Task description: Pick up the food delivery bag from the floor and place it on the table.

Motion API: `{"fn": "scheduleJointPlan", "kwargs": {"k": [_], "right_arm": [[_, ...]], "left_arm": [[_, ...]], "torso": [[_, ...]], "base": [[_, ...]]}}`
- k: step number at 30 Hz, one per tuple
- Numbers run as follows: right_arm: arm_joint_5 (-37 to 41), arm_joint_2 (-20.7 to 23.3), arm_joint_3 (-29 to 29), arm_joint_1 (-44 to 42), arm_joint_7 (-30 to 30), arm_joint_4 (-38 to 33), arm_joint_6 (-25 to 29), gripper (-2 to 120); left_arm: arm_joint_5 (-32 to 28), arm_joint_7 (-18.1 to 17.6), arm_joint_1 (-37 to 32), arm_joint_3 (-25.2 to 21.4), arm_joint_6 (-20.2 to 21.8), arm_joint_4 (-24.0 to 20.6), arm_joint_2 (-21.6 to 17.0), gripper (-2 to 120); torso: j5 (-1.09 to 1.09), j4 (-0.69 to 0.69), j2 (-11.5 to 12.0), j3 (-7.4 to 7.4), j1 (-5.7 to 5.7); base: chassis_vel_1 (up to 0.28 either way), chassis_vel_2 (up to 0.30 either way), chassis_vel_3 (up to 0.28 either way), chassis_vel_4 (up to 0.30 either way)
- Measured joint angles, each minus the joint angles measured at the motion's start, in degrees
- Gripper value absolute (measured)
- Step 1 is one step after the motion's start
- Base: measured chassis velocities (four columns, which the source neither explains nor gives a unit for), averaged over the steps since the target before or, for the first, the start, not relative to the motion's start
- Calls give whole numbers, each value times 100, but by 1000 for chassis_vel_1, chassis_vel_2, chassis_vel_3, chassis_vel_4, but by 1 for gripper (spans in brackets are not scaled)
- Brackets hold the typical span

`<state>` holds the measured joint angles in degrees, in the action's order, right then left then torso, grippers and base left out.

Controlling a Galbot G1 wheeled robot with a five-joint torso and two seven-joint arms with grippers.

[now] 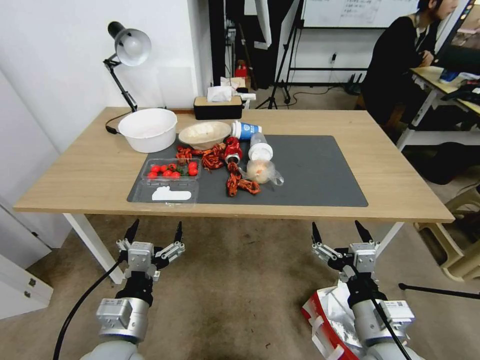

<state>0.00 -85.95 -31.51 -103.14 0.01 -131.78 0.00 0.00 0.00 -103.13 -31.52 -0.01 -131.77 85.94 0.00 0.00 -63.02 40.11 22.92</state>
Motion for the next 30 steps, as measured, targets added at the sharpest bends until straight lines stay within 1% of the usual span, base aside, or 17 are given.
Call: {"fn": "scheduleJointPlan", "kwargs": {"k": [20, 21, 22, 23, 24, 25, 26, 28, 29, 30], "right_arm": [[48, 0, -38, 19, 2, -16, -61, 100], [124, 2, -107, 54, 13, -63, -166, 100], [293, 10, -297, 140, 51, -190, -406, 100], [293, 10, -297, 140, 51, -190, -406, 100], [464, 19, -467, 222, 90, -310, -641, 100], [730, 29, -740, 349, 150, -497, -1017, 100], [917, 47, -935, 440, 170, -603, -1219, 100], [963, 52, -980, 459, 170, -623, -1254, 100], [1050, 60, -1046, 490, 160, -642, -1314, 100], [1065, 60, -1063, 494, 158, -642, -1317, 100]], "left_arm": [[0, 0, 0, 0, 0, 0, 0, 100], [0, 0, 0, 0, 0, 0, 0, 100], [-23, 0, 13, 5, 17, 0, 2, 100], [-23, 0, 13, 5, 17, 0, 2, 100], [-53, -1, 34, 15, 39, 0, 7, 100], [-203, -27, 114, 55, 163, -12, 25, 100], [-458, -76, 278, 144, 372, -59, 62, 100], [-559, -97, 341, 176, 455, -77, 77, 100], [-887, -158, 553, 297, 694, -122, 130, 100], [-936, -177, 612, 306, 686, -76, 137, 100]], "torso": [[0, 0, 0, 0, 0], [3, 0, 0, 0, 0], [1, 1, 0, 0, 0], [1, 1, 0, 0, 0], [-1, 0, 0, 0, 0], [3, 2, 0, 0, 0], [-3, 2, 0, 0, 0], [-4, 1, 0, 0, 0], [1, -4, 0, 0, 0], [3, -3, 0, 1, 1]], "base": [[0, 0, 0, 0], [0, 0, 0, 0], [0, 0, 0, 0], [0, 0, 0, 0], [0, 0, 0, 0], [0, 0, 0, 0], [0, 0, 0, 0], [0, 0, 0, 0], [0, 0, 0, 0], [0, 0, 0, 0]]}}
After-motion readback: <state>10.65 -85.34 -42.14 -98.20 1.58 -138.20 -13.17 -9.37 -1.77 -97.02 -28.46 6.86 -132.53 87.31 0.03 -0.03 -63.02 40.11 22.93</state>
